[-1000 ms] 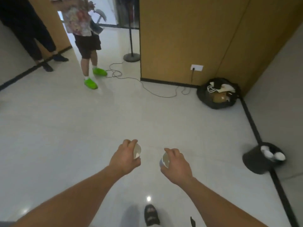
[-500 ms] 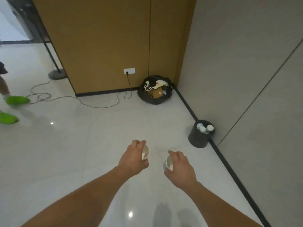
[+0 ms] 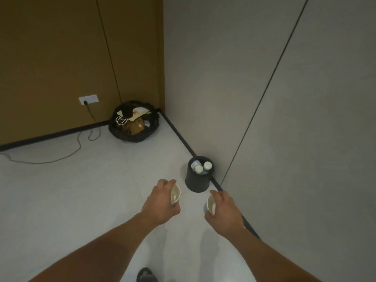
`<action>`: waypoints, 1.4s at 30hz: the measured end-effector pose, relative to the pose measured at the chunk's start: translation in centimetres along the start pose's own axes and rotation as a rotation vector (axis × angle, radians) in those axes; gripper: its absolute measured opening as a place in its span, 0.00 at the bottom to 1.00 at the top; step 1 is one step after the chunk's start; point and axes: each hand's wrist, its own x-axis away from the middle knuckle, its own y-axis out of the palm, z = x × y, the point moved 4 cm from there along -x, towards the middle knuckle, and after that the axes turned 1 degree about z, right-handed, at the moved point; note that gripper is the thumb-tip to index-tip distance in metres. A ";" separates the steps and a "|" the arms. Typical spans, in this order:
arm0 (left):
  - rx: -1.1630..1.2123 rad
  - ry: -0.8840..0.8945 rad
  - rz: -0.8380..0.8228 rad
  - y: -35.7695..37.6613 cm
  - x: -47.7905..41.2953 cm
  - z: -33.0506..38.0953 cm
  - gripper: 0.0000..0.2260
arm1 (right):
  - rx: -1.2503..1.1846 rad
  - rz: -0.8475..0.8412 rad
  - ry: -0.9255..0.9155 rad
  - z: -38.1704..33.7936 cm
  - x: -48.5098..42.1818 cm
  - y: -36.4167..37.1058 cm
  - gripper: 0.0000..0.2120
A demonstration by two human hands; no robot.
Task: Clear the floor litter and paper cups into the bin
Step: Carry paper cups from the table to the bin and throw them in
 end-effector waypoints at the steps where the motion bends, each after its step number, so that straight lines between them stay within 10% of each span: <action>1: -0.005 0.011 -0.017 0.3 -1.9 0.2 0.35 | -0.001 -0.004 0.016 0.5 -1.5 0.0 0.34; 24: 0.077 -0.032 -0.218 6.6 -38.7 -2.8 0.36 | -0.074 -0.072 0.194 7.6 -36.1 2.3 0.35; 42: 0.281 -0.309 -0.217 36.8 -61.7 -11.2 0.29 | -0.076 -0.181 0.127 25.1 -64.1 25.1 0.34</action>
